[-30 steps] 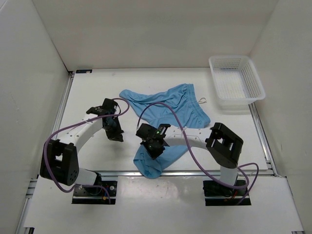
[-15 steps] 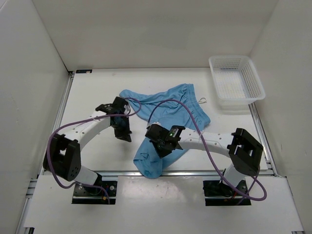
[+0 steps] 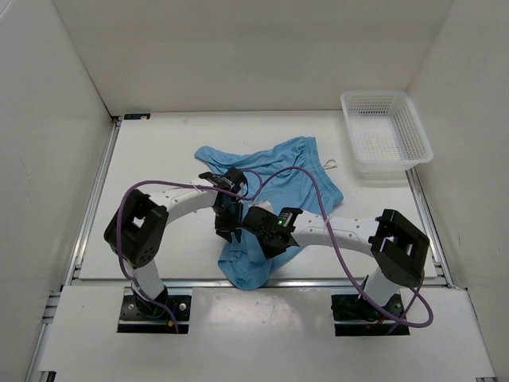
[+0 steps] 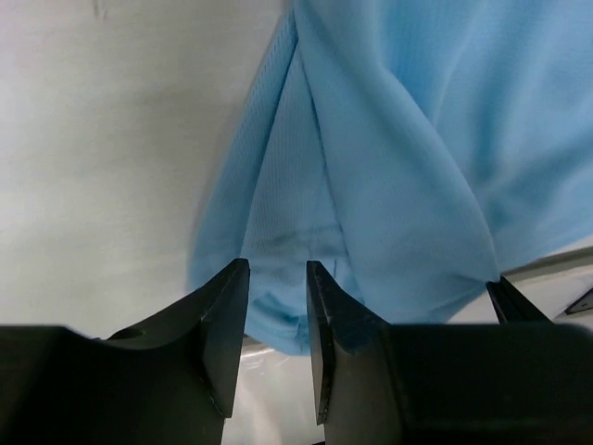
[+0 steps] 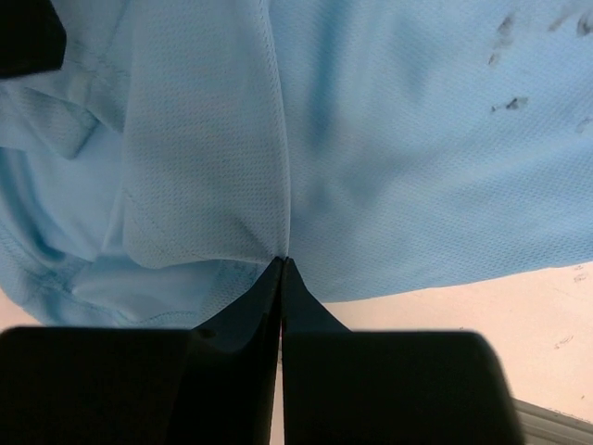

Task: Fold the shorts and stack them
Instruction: Flatten the shorts out

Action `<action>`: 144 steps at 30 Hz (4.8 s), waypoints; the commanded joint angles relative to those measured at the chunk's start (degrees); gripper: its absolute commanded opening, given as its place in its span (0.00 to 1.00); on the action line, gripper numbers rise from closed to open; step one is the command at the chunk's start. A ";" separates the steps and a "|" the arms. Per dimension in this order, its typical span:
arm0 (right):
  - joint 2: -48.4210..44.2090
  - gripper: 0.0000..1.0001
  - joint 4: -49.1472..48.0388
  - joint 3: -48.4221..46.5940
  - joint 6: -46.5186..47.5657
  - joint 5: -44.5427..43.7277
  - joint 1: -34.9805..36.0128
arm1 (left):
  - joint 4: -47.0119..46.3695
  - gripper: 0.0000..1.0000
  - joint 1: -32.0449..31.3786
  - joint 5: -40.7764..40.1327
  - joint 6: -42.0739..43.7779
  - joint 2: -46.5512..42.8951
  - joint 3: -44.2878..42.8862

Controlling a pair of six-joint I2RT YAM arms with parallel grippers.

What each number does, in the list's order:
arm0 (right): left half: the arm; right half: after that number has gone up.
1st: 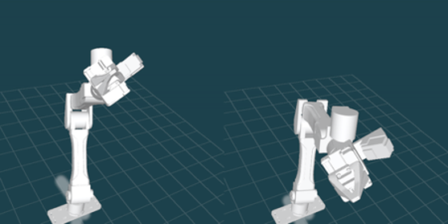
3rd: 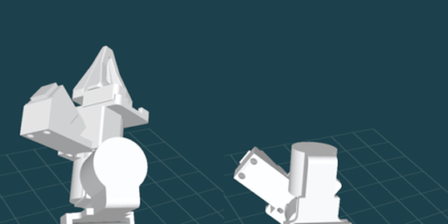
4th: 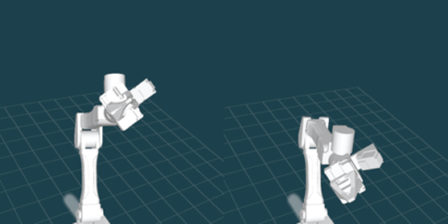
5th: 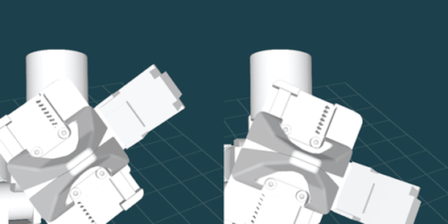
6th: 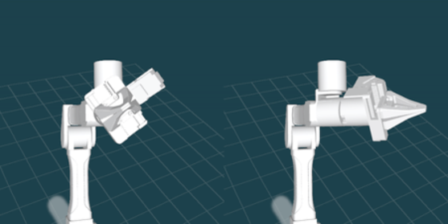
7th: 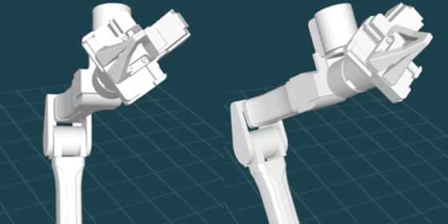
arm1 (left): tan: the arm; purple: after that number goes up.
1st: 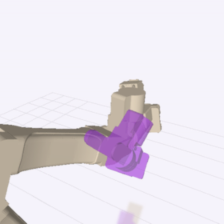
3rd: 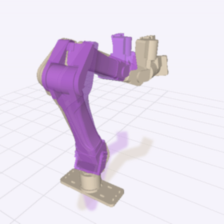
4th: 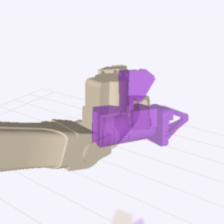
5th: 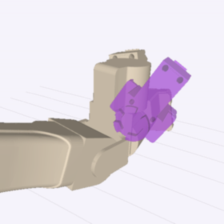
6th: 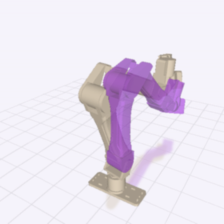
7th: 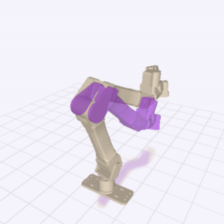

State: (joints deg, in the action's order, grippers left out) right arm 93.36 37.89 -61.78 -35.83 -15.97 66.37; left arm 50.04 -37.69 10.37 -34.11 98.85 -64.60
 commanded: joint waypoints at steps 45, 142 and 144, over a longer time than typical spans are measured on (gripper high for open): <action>-17.33 0.91 13.44 1.56 -7.67 -14.63 -2.12 | 6.39 0.10 24.85 -5.98 6.07 1.40 -12.38; -22.43 0.87 -2.91 15.20 11.66 28.36 -60.30 | 4.54 0.36 28.81 -4.66 1.86 -8.85 2.89; -23.14 0.89 -2.91 15.20 11.14 27.66 -60.30 | 4.54 0.62 28.82 -4.66 1.07 -9.46 3.68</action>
State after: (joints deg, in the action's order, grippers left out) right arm 72.42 34.59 -46.63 -25.06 12.88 6.37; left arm 54.61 -9.39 5.19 -31.70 92.33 -61.87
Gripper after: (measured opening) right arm 0.884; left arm 0.556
